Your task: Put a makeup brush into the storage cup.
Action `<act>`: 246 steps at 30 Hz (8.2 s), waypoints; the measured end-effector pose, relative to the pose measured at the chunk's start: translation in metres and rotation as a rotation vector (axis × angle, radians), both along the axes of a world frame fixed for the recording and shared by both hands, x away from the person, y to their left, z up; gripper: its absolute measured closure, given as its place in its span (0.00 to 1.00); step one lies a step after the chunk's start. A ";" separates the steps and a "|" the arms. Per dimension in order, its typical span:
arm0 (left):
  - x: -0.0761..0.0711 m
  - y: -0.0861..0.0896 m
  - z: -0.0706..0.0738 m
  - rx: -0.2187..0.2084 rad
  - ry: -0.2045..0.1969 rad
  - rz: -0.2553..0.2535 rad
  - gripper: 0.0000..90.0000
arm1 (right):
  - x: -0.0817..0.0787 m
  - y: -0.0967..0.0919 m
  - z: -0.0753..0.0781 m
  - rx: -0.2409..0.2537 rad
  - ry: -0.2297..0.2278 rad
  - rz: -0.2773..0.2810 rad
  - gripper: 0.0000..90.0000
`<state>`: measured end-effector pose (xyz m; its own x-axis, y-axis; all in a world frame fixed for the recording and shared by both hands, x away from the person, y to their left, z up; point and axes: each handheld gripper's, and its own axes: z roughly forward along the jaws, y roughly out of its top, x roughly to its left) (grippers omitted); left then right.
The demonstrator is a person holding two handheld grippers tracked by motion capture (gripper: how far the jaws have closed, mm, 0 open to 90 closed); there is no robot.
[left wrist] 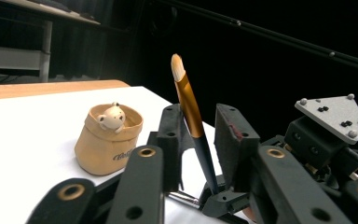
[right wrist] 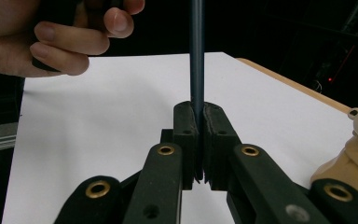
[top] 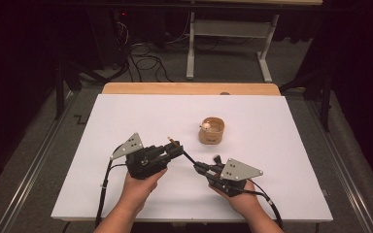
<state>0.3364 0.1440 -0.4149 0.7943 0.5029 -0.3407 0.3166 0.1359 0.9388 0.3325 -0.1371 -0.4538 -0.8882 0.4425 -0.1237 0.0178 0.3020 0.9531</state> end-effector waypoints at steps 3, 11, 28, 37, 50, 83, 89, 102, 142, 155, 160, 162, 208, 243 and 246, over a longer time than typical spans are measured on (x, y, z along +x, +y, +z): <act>0.000 0.001 -0.001 -0.007 -0.004 -0.001 0.85 | 0.000 0.000 0.000 -0.009 -0.001 -0.002 0.96; 0.001 0.000 -0.002 -0.043 0.000 -0.036 0.90 | 0.001 0.002 -0.002 -0.015 -0.010 -0.004 0.96; -0.002 -0.001 -0.002 -0.043 -0.028 -0.063 0.93 | 0.001 0.002 -0.004 -0.018 0.021 -0.028 0.84; -0.006 -0.002 -0.002 0.025 -0.062 -0.013 0.93 | 0.001 0.002 -0.002 -0.009 0.035 -0.035 0.73; -0.011 -0.019 -0.008 0.152 -0.076 0.045 0.93 | 0.000 0.010 0.002 0.008 0.043 -0.093 0.69; -0.011 -0.033 -0.009 0.210 -0.072 0.006 0.82 | -0.004 0.020 0.009 -0.025 -0.019 -0.079 0.94; -0.012 -0.021 -0.007 0.207 -0.081 0.023 0.62 | -0.003 0.015 0.010 -0.009 0.005 -0.100 0.94; -0.013 0.019 -0.020 0.251 -0.057 0.134 0.48 | 0.001 -0.001 0.013 0.026 0.019 -0.132 0.94; -0.022 0.090 -0.055 0.300 0.011 0.340 0.00 | 0.010 -0.058 0.022 0.103 -0.003 -0.288 0.94; -0.022 0.097 -0.054 0.289 0.011 0.347 0.01 | 0.030 -0.067 0.024 0.110 0.014 -0.341 0.94; -0.023 0.094 -0.054 0.312 -0.001 0.343 0.01 | 0.037 -0.067 0.030 0.112 0.022 -0.360 0.94; -0.023 0.093 -0.053 0.320 -0.005 0.340 0.01 | 0.040 -0.067 0.033 0.116 0.019 -0.367 0.94; -0.028 0.093 -0.052 0.302 -0.040 0.299 0.01 | 0.131 -0.026 0.053 0.108 0.029 -0.447 0.94; -0.028 0.099 -0.052 0.287 -0.044 0.294 0.01 | 0.151 -0.014 0.034 0.030 0.106 -0.458 0.94; -0.028 0.099 -0.052 0.288 -0.044 0.294 0.01 | 0.151 -0.015 0.030 0.017 0.110 -0.458 0.94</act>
<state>0.3082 0.2431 -0.4667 0.6132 0.7805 -0.1214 0.2621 -0.0561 0.9634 0.4832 -0.1520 -0.4236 -0.6081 0.7934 -0.0290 0.2468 0.2236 0.9429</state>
